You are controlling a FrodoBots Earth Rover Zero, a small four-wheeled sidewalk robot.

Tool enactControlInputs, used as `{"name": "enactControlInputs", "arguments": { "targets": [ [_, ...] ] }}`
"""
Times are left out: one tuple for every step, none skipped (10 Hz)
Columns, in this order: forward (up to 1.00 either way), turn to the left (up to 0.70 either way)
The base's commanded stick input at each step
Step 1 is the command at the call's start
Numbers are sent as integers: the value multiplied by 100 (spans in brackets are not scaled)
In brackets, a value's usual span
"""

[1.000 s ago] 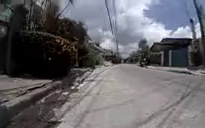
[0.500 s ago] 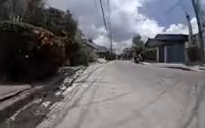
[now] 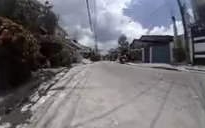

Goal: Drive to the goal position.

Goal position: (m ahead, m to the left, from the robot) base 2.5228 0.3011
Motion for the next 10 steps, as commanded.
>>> {"name": "enactControlInputs", "arguments": {
  "targets": [
    [100, 0],
    [100, 0],
    [100, 0],
    [100, 0],
    [100, 0],
    [100, 0],
    [100, 1],
    [100, 1],
    [100, 2],
    [100, 2]
  ]
}}
